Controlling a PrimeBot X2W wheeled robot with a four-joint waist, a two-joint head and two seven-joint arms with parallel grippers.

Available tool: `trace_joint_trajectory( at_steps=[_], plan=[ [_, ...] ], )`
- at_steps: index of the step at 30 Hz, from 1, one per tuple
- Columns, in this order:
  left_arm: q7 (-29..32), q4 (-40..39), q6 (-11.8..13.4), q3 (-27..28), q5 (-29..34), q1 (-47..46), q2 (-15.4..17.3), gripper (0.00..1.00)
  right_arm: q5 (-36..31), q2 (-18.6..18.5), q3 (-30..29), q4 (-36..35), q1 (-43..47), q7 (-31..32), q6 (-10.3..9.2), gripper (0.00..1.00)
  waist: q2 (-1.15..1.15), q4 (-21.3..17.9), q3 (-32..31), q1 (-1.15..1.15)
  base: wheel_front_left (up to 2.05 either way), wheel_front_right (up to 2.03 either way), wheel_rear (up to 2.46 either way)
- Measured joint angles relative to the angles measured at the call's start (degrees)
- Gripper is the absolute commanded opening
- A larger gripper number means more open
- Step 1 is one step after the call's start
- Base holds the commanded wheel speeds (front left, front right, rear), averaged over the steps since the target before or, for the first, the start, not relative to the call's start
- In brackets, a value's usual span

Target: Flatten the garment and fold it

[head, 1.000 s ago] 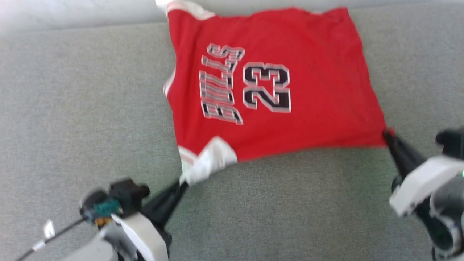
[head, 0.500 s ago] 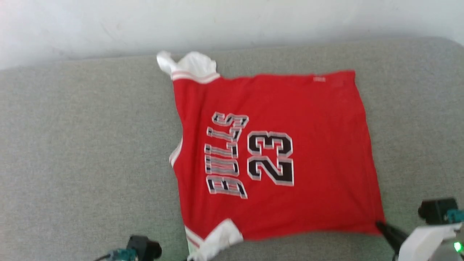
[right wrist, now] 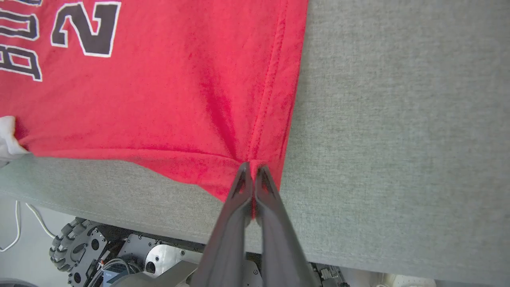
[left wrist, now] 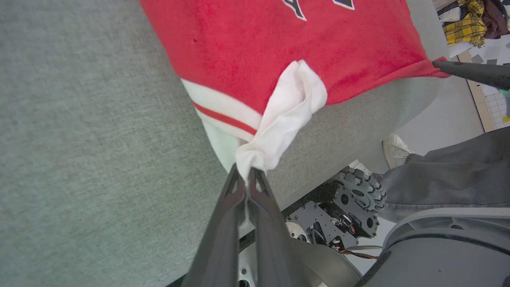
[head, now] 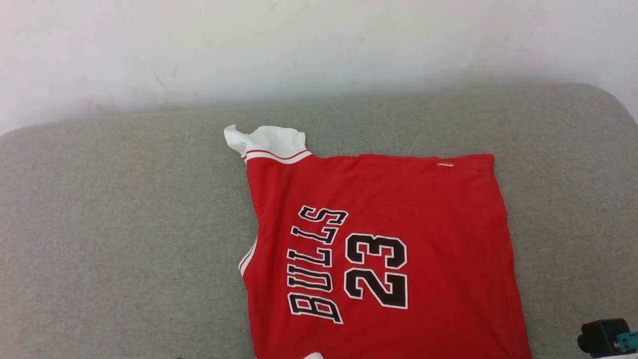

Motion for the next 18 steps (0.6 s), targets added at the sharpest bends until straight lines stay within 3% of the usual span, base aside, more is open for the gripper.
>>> trace_joint_trajectory(
  at_steps=[8, 18],
  plan=[
    [-1.6, -2.5, 1.1, 2.7, 1.8, -1.6, 2.4, 0.00, -0.3, 0.0, -1.6, -2.0, -0.9, -2.3, 0.01, 0.00, 0.00, 0.4, 0.2, 0.00, 0.00, 0.00, 0.00],
    [-5.2, -2.2, 0.8, 7.4, 8.9, -12.8, 2.7, 0.00, -3.6, -1.5, -1.5, -3.2, -12.3, -7.0, 0.01, 0.00, 0.00, 0.7, 4.9, 0.02, 0.00, 0.00, 0.00]
  ],
)
